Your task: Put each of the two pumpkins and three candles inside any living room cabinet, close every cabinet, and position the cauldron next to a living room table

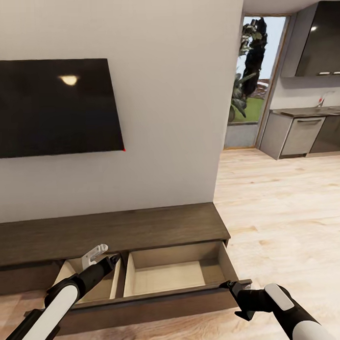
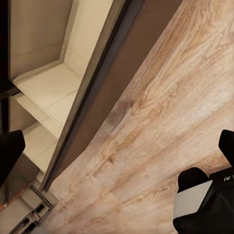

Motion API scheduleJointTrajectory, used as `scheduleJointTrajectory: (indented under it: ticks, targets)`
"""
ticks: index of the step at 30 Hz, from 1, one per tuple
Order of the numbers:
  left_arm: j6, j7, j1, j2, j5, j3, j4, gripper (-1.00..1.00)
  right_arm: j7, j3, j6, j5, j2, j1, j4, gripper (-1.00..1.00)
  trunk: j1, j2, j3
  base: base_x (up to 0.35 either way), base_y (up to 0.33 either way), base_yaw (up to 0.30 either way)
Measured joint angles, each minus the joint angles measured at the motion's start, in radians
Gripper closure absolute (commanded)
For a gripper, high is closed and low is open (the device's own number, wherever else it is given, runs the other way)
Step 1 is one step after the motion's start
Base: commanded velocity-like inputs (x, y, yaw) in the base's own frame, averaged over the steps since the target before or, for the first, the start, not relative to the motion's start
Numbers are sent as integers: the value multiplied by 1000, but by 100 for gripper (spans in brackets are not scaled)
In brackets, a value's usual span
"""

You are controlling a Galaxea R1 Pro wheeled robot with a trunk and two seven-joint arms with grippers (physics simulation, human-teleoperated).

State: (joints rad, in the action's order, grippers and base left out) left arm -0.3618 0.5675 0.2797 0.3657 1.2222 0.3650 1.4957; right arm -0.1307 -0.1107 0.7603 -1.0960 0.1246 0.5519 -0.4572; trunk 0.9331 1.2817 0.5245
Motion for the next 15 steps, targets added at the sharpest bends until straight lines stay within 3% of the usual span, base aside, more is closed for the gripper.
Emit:
scheduleJointTrajectory:
  ticks: [4, 15]
  targets:
    - [0, 0, 0, 0, 1, 0, 0, -100, 0, 0, 0, -1, 0, 0, 0, -100, -15, -28, -13, 0, 0, 0]
    - [-3, -3, 0, -1, 1, 1, 1, -100, 0, 1, 0, 0, 0, 0, 0, -100, -23, -42, -19, 0, 0, 0]
